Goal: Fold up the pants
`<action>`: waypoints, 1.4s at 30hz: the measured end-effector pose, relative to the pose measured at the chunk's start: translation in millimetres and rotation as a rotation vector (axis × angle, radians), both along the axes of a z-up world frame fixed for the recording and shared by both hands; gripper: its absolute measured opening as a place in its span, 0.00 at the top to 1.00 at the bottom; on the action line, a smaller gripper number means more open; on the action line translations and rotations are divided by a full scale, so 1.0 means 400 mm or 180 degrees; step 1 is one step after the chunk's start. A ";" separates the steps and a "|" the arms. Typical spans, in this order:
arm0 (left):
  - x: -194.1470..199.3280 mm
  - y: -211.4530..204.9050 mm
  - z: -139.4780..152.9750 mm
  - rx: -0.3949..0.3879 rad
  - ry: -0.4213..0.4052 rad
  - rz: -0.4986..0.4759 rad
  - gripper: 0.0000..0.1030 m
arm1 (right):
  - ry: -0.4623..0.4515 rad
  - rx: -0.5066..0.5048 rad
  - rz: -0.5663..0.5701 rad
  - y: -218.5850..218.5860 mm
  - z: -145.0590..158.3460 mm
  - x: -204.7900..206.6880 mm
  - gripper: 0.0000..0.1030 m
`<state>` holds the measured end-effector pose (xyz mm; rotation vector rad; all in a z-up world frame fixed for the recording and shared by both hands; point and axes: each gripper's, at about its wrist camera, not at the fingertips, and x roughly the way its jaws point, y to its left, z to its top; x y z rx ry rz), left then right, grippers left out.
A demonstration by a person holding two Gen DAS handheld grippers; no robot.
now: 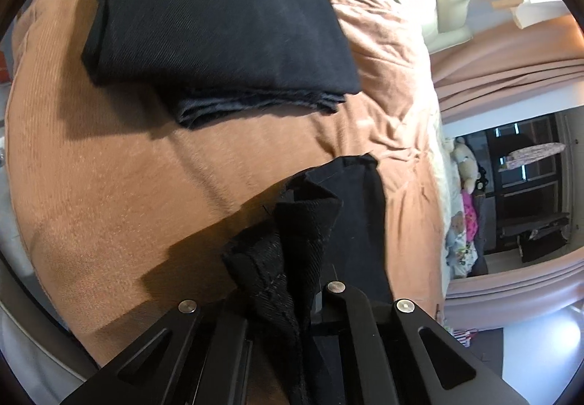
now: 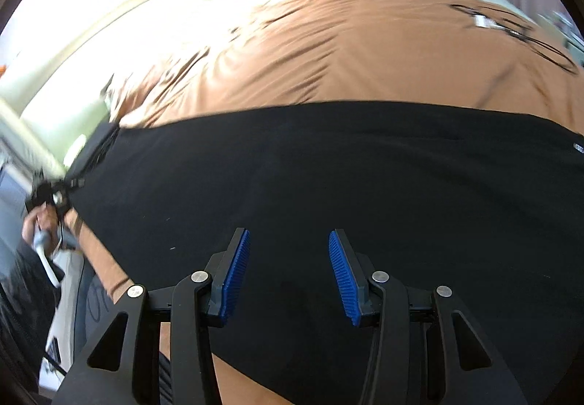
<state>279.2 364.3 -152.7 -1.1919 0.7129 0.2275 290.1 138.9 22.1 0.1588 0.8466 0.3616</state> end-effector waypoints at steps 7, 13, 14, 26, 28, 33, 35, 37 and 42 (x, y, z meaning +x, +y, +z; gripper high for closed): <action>-0.007 0.006 0.029 -0.0021 -0.0087 0.0024 0.96 | 0.0205 -0.0080 0.0317 0.094 -0.054 0.114 0.72; -0.009 0.009 0.025 -0.0040 -0.0075 0.0029 0.96 | 0.0361 -0.0272 0.0777 0.163 -0.096 0.209 0.73; -0.011 0.009 0.023 -0.0039 -0.0074 0.0030 0.96 | 0.0361 -0.0298 0.0857 0.176 -0.103 0.206 0.74; -0.019 0.018 -0.017 -0.0112 0.0026 0.0068 0.96 | 0.0424 -0.0332 0.0701 0.108 -0.084 0.341 0.75; -0.019 0.018 -0.020 -0.0098 0.0036 0.0069 0.96 | 0.0427 -0.0399 0.0595 0.090 -0.080 0.391 0.75; -0.022 0.021 -0.037 -0.0130 0.0059 0.0095 0.96 | 0.0510 -0.0494 0.0325 0.056 -0.086 0.524 0.75; -0.026 0.022 -0.043 -0.0140 0.0068 0.0100 0.96 | 0.0517 -0.0508 0.0273 0.046 -0.087 0.579 0.75; -0.028 0.023 -0.049 -0.0158 0.0067 0.0108 0.96 | 0.0512 -0.0524 0.0227 0.044 -0.087 0.629 0.75; -0.031 0.024 -0.063 -0.0171 0.0089 0.0118 0.96 | 0.0504 -0.0582 0.0104 0.038 -0.078 0.761 0.76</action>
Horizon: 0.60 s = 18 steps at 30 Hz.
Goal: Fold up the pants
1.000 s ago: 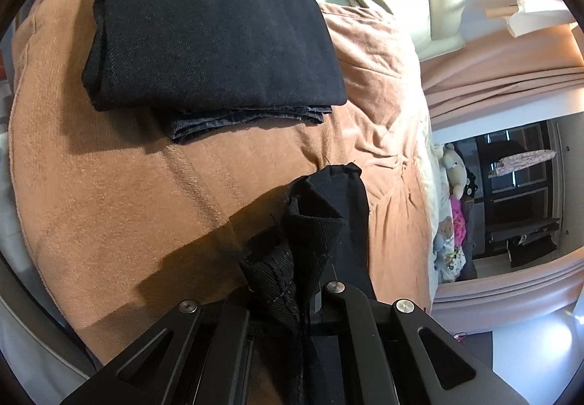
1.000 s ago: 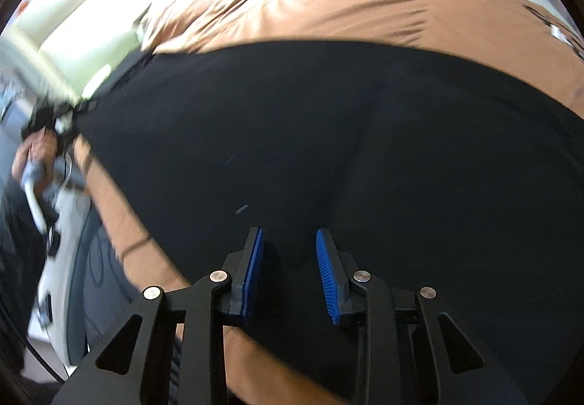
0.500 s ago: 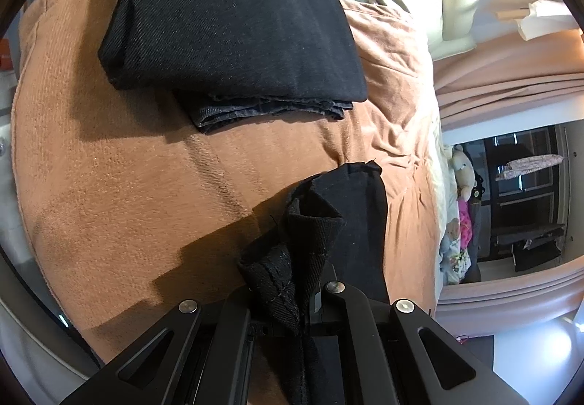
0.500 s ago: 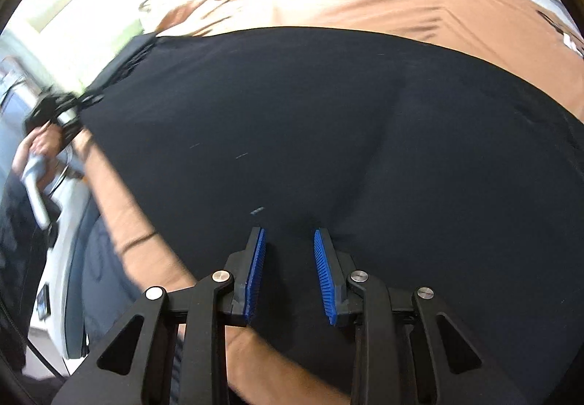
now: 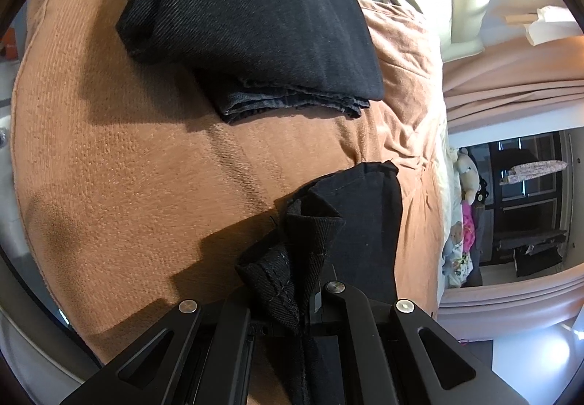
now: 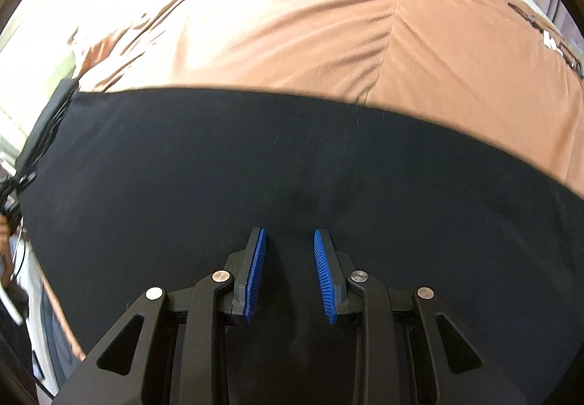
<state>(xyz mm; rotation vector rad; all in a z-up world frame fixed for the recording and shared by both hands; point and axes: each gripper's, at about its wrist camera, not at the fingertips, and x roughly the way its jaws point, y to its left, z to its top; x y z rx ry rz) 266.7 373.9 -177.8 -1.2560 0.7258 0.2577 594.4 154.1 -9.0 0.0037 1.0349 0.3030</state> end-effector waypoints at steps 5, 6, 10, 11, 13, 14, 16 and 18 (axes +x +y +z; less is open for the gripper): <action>-0.004 0.002 -0.011 -0.0022 0.0009 0.0000 0.96 | -0.0011 -0.0042 -0.0112 0.010 0.002 0.106 0.76; -0.003 0.002 -0.011 -0.0025 0.0005 -0.0002 0.96 | -0.0029 -0.0058 -0.0120 0.020 0.003 0.122 0.76; -0.004 0.002 -0.012 -0.0017 -0.0009 -0.0018 0.96 | -0.0034 -0.0109 -0.0179 0.041 -0.008 0.174 0.76; -0.005 0.002 -0.013 -0.0027 -0.0015 -0.0017 0.96 | -0.0047 -0.0121 -0.0187 0.038 -0.008 0.166 0.76; -0.005 0.004 -0.013 -0.0056 -0.0031 -0.0013 0.96 | -0.0044 -0.0144 -0.0207 0.057 -0.010 0.159 0.76; -0.005 0.005 -0.009 -0.0060 -0.0045 -0.0019 0.96 | -0.0045 -0.0133 -0.0207 0.060 -0.012 0.151 0.76; -0.004 0.004 0.003 -0.0054 -0.0082 -0.0036 0.96 | -0.0010 -0.0071 -0.0187 0.062 -0.018 0.121 0.76; 0.001 0.003 0.019 -0.0043 -0.0126 -0.0055 0.96 | 0.0012 -0.0046 -0.0155 0.048 -0.011 0.095 0.76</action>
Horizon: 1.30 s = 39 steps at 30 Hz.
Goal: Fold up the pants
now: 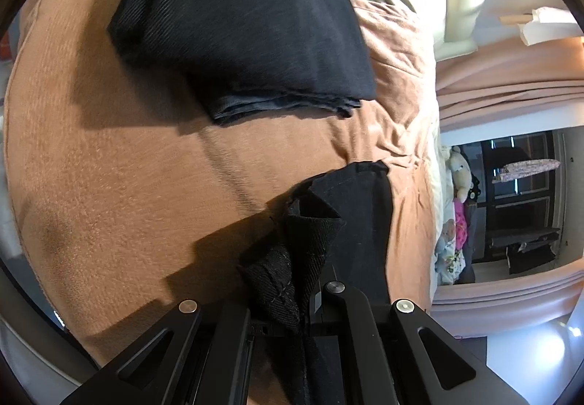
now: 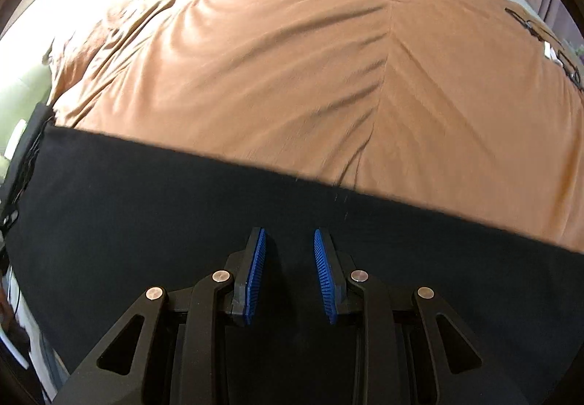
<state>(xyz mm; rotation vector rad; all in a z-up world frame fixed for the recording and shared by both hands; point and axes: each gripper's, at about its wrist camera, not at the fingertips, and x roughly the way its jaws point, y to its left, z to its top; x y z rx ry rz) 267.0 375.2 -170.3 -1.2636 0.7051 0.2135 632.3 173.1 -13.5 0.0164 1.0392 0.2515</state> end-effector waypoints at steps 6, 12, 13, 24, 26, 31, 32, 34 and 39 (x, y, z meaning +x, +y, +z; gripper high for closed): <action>0.015 -0.008 0.063 0.0027 -0.0180 -0.0066 0.96 | 0.0097 0.0155 0.0141 0.003 -0.008 -0.085 0.76; 0.039 -0.024 0.143 0.0074 -0.0367 -0.0174 0.96 | 0.0174 0.0298 0.0272 0.022 -0.024 -0.193 0.76; 0.045 -0.029 0.160 0.0086 -0.0404 -0.0197 0.96 | 0.0173 0.0314 0.0285 0.022 -0.024 -0.207 0.76; 0.098 -0.094 0.323 0.0216 -0.0728 -0.0407 0.96 | 0.0123 0.0548 0.0302 0.007 -0.016 -0.356 0.75; 0.102 -0.112 0.353 0.0250 -0.0781 -0.0462 0.96 | 0.0126 0.0583 0.0296 -0.001 -0.018 -0.370 0.75; 0.127 -0.170 0.453 0.0370 -0.0960 -0.0648 0.96 | 0.0156 0.0803 0.0275 -0.051 -0.005 -0.396 0.76; 0.134 -0.186 0.477 0.0406 -0.1005 -0.0697 0.96 | 0.0108 0.0806 0.0261 -0.066 0.002 -0.407 0.76; 0.150 -0.222 0.529 0.0476 -0.1100 -0.0809 0.96 | 0.0020 0.0824 0.0199 -0.099 0.014 -0.422 0.75; 0.178 -0.318 0.636 0.0585 -0.1311 -0.1058 0.96 | -0.0166 0.0907 -0.0057 -0.197 0.040 -0.465 0.73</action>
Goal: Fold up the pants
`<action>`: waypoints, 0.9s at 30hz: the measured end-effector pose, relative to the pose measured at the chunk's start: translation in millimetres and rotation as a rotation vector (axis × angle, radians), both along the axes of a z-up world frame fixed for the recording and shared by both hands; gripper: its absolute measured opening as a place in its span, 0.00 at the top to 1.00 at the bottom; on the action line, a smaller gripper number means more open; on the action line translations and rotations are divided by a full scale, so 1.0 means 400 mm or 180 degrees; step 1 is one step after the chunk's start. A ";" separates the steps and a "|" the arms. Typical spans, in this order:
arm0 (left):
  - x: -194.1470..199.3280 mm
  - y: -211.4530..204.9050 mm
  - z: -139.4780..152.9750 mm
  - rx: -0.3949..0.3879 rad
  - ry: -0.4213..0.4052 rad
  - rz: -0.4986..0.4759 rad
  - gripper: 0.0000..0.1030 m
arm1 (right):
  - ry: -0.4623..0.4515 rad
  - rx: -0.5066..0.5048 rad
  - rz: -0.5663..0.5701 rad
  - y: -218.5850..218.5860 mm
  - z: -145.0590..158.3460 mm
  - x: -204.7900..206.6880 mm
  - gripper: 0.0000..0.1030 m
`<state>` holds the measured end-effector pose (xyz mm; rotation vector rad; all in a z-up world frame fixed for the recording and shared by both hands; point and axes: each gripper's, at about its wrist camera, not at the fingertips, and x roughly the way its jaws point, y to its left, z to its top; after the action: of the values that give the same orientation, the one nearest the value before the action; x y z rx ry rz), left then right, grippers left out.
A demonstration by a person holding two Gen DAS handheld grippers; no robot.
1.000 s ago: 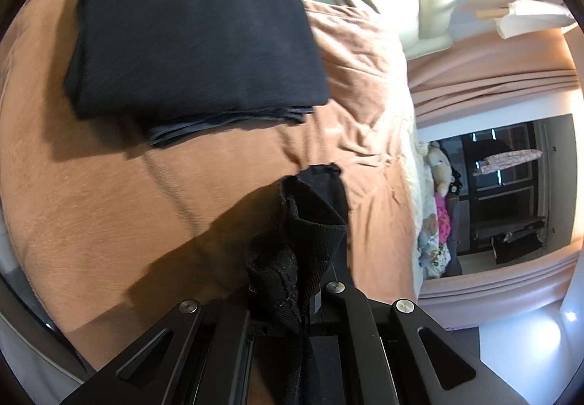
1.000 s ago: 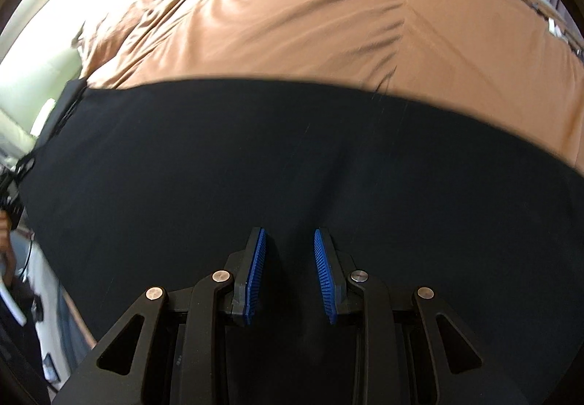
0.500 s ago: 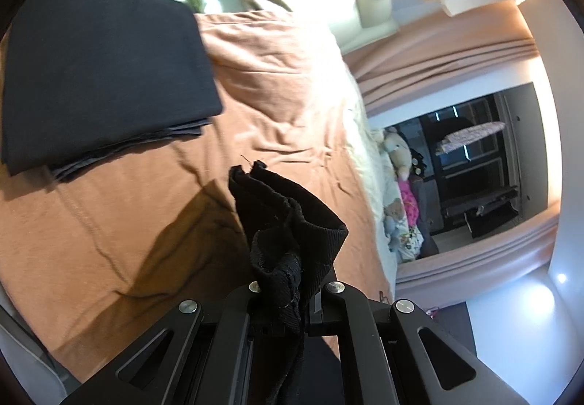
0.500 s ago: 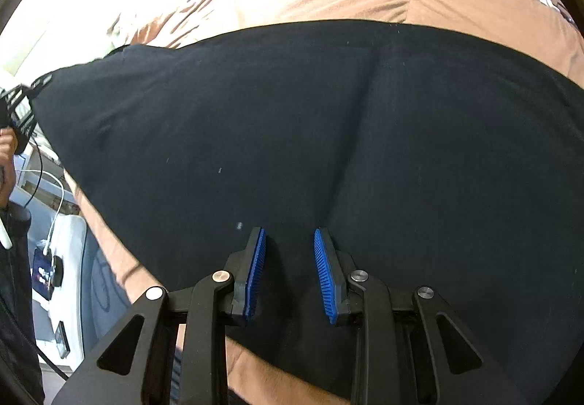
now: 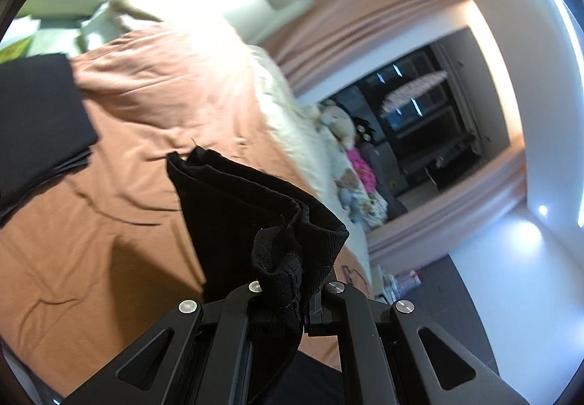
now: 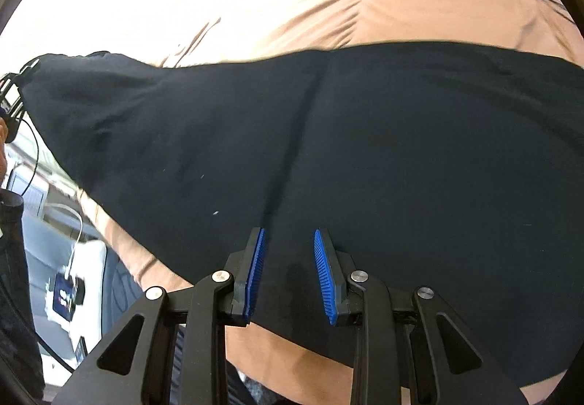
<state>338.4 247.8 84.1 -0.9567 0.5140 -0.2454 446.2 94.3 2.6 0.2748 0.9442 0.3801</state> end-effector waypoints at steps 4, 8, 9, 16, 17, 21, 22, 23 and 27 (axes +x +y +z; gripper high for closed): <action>0.011 -0.079 0.072 0.0086 -0.0164 -0.0204 0.96 | -0.0168 0.0040 -0.0180 -0.061 0.025 -0.051 0.35; 0.030 -0.173 0.141 0.0215 -0.0286 -0.0435 0.96 | -0.0291 0.0099 -0.0426 -0.137 0.044 -0.095 0.35; 0.035 -0.199 0.159 0.0236 -0.0317 -0.0491 0.96 | -0.0309 0.0130 -0.0466 -0.136 0.044 -0.109 0.35; 0.056 -0.344 0.250 0.0332 -0.0487 -0.0820 0.96 | -0.0408 0.0340 -0.0825 -0.225 0.047 -0.209 0.35; 0.058 -0.364 0.260 0.0333 -0.0498 -0.0861 0.96 | -0.0421 0.0364 -0.0866 -0.240 0.046 -0.226 0.35; 0.071 -0.464 0.305 0.0413 -0.0527 -0.1035 0.96 | -0.0465 0.0450 -0.0986 -0.263 0.046 -0.275 0.35; 0.074 -0.481 0.312 0.0422 -0.0535 -0.1065 0.96 | -0.0487 0.0470 -0.1016 -0.275 0.047 -0.293 0.35; 0.079 -0.506 0.319 0.0432 -0.0542 -0.1101 0.96 | -0.0503 0.0479 -0.1034 -0.283 0.051 -0.308 0.35; 0.099 -0.598 0.339 0.0473 -0.0527 -0.1250 0.96 | -0.0562 0.0527 -0.1119 -0.321 0.053 -0.366 0.35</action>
<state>377.9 8.7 219.7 -0.6781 0.5566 -0.6261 299.8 -33.9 23.9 0.5411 0.6752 0.1548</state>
